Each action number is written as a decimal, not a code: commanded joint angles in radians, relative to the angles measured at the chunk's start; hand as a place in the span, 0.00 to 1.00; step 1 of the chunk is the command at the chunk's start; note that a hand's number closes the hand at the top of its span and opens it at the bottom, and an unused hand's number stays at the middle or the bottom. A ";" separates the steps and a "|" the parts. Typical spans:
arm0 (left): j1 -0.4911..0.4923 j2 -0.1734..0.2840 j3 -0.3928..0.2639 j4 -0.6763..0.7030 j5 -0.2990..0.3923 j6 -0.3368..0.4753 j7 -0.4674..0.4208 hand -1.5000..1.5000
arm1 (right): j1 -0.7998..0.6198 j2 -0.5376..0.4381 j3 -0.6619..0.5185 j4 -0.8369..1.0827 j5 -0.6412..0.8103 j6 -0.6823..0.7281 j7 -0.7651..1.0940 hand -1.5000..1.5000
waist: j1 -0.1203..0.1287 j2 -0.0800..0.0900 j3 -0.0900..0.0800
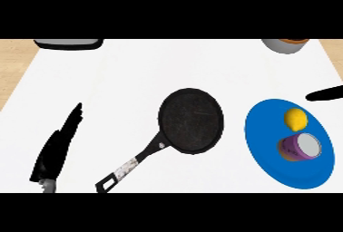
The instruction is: Pick the lemon from the plate and place it in the pan
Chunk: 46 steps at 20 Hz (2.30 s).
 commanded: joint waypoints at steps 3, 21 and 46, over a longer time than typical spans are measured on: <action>-0.071 -0.006 0.021 0.053 -0.001 -0.013 0.002 0.50 | -0.124 0.019 0.034 0.159 -0.044 0.209 0.115 0.00 | -0.005 0.002 0.000; 0.071 -0.010 0.033 -0.016 -0.014 -0.028 -0.044 0.50 | -0.287 0.187 0.129 0.508 -0.035 0.319 0.158 0.00 | -0.004 -0.003 0.000; 0.073 -0.077 0.046 -0.067 -0.074 -0.034 0.016 0.50 | -0.287 0.319 0.075 0.715 0.062 0.302 0.039 0.00 | -0.018 -0.005 0.001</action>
